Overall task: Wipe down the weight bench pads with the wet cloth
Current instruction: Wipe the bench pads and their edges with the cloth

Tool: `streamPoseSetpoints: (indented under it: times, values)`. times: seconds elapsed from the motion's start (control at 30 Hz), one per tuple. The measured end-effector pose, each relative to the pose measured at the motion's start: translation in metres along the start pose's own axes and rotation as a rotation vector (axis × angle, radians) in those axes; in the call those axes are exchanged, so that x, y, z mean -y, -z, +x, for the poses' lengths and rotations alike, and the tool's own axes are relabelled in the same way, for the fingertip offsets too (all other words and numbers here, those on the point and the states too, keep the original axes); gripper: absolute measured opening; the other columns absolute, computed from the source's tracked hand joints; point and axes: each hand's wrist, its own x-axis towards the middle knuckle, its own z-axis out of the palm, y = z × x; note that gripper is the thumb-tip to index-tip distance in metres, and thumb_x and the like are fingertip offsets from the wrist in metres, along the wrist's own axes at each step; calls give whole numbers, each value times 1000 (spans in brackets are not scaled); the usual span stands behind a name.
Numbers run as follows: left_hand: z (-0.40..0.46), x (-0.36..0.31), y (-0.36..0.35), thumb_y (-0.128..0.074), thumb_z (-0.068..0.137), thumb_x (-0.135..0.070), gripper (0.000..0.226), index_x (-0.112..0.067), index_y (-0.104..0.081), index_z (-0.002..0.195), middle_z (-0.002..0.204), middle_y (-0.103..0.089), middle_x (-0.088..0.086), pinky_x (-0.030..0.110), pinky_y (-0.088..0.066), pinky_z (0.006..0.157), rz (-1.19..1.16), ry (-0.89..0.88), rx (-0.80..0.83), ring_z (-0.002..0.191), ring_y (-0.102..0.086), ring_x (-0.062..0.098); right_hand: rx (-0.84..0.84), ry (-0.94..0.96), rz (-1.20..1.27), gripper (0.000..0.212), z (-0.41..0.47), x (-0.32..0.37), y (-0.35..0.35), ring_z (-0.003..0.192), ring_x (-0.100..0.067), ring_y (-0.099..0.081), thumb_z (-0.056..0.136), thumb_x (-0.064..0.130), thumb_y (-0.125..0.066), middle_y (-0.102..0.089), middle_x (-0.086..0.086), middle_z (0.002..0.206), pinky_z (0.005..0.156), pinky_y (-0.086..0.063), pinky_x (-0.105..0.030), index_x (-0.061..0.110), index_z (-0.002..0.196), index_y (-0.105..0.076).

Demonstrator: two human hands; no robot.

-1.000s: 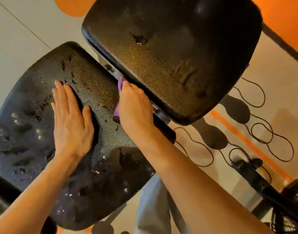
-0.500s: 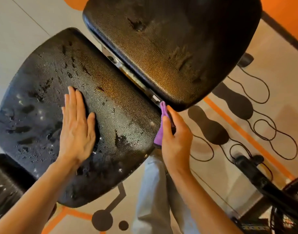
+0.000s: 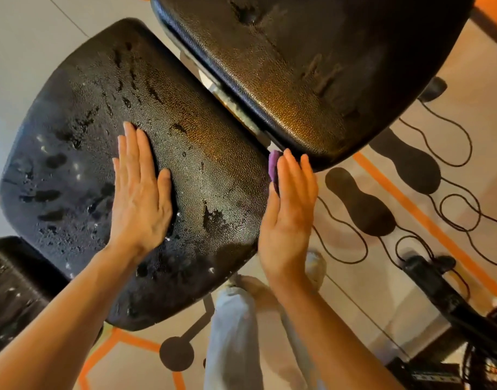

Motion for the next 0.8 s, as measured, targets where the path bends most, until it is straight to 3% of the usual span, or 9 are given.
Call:
streamPoseSetpoints:
  times: [0.07,0.17,0.27,0.37,0.5,0.57,0.7,0.8]
  values:
    - [-2,1,-2,-18,107,-35,61,-14,12,156,164,19,4,41,7,124,-8,-3,-21,151,18,20,101,40,-79,40,-47,15,-3,140,-25,-34,95,3,-47,-46,-11,144,114,-30,-46,1,135,-48]
    - [0,0,-2,-19,107,-33,61,-11,9,156,164,16,7,39,7,124,-9,-4,-40,151,16,22,346,238,-199,43,-88,21,11,139,-17,-33,101,19,-26,-40,1,147,119,-16,-36,13,141,-40]
    - [-1,0,-5,-22,107,-30,61,-9,7,156,164,15,8,38,7,123,-1,-2,-64,152,15,22,220,124,-167,41,-30,8,2,138,-20,-35,101,19,-30,-47,-5,143,118,-23,-39,7,136,-48]
    - [-1,0,-7,-22,107,-28,60,-8,6,156,164,14,9,35,8,123,7,-4,-94,152,13,23,85,-33,-225,45,-6,16,-11,141,-21,-30,95,11,-44,-42,-7,147,115,-29,-44,7,140,-44]
    - [1,1,-8,-24,107,-28,60,-7,4,156,165,12,10,36,7,123,-18,-14,-117,152,11,24,244,123,-332,42,-99,36,-10,141,-19,-29,99,17,-32,-35,-1,151,117,-24,-37,13,140,-39]
    - [0,0,-8,-24,107,-28,60,-7,4,156,165,12,10,37,6,123,-27,-15,-116,152,11,24,256,169,-320,42,-86,27,-9,141,-19,-31,103,22,-23,-37,0,150,116,-26,-39,15,140,-42]
    - [0,-1,-9,-24,107,-27,59,-6,2,156,165,10,11,37,6,123,-34,-9,-138,152,11,23,153,27,-401,48,3,29,-24,144,-21,-24,96,20,-32,-35,-5,152,116,-25,-46,12,143,-37]
    - [-1,0,-10,-23,107,-28,59,-6,1,156,165,9,11,40,3,124,-42,-12,-137,152,10,23,238,100,-537,48,-50,39,-27,142,-25,-29,98,22,-33,-33,-6,152,117,-20,-42,12,144,-34]
